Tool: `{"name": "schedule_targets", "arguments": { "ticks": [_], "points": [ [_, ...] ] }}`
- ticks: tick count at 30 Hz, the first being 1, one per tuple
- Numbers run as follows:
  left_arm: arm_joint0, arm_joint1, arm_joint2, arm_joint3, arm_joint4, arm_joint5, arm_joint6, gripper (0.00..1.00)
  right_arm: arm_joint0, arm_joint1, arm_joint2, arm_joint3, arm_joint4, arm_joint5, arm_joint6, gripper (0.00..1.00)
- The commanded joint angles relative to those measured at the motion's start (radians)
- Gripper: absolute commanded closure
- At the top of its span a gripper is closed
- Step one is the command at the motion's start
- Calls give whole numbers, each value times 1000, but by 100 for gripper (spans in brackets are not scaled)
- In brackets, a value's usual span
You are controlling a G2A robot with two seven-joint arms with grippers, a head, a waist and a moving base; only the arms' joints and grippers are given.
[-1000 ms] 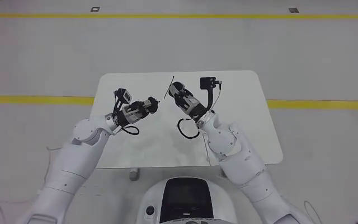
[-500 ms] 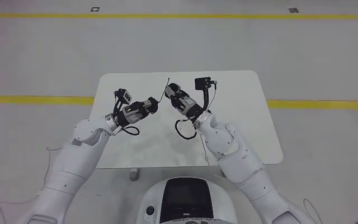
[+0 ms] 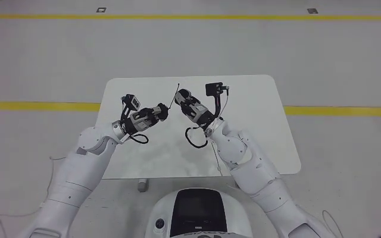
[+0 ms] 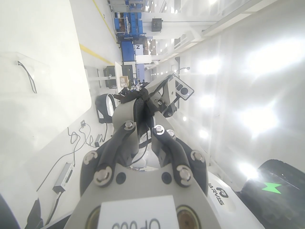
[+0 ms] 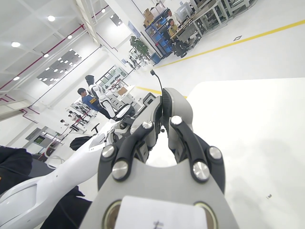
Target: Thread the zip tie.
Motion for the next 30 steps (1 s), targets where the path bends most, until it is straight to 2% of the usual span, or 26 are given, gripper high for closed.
{"name": "schedule_targets", "arguments": {
  "ticks": [1,30],
  "points": [
    [0,0,0,0,0,0,0,100,0,0,0,1,-2,0,-3,100],
    [0,0,0,0,0,0,0,100,-3,-1,3,5,1,-3,1,100]
  ]
}}
